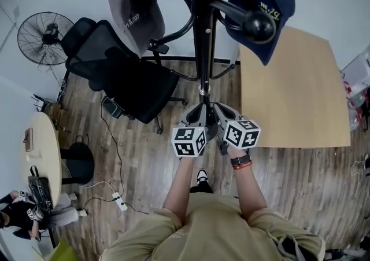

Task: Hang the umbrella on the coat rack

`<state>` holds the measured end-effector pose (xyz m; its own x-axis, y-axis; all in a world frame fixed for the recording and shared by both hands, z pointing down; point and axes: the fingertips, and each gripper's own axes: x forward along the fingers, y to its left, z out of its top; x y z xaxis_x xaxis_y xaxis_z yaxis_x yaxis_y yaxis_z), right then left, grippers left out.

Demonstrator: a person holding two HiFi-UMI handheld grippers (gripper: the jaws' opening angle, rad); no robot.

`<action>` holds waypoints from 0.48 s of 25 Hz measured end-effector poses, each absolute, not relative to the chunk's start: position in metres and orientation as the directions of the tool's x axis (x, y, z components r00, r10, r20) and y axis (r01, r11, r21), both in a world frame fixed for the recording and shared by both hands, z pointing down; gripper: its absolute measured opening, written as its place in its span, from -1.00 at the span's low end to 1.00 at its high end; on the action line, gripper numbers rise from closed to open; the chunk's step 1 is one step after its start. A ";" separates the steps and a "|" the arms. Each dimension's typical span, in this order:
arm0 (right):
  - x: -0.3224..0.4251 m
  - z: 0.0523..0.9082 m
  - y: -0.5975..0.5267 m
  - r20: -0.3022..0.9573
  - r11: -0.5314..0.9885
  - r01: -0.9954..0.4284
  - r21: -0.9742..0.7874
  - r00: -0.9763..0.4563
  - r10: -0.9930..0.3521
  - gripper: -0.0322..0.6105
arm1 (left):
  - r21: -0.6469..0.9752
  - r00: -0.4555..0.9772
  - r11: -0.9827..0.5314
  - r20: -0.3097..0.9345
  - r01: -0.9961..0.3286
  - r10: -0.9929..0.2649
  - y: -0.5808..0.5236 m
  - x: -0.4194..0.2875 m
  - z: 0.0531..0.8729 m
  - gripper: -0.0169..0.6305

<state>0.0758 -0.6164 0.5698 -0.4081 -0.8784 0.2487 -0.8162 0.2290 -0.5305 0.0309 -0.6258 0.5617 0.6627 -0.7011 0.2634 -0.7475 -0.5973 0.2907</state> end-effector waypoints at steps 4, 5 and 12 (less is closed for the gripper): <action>0.076 0.578 -0.627 0.261 0.217 -0.818 -0.533 -0.403 -0.877 -0.86 | 0.291 0.661 -0.594 0.275 -0.749 -0.698 -0.637 0.031 0.570 -0.87; 0.076 0.580 -0.630 0.264 0.215 -0.818 -0.534 -0.403 -0.876 -0.86 | 0.292 0.660 -0.593 0.279 -0.750 -0.698 -0.640 0.031 0.572 -0.87; 0.075 0.592 -0.647 0.267 0.206 -0.812 -0.546 -0.401 -0.876 -0.86 | 0.323 0.668 -0.586 0.293 -0.743 -0.684 -0.655 0.032 0.584 -0.87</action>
<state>0.0746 -0.6473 0.5925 -0.4013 -0.8761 0.2670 -0.8124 0.2059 -0.5456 0.0318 -0.6548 0.5835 0.6677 -0.6843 0.2931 -0.7428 -0.5863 0.3233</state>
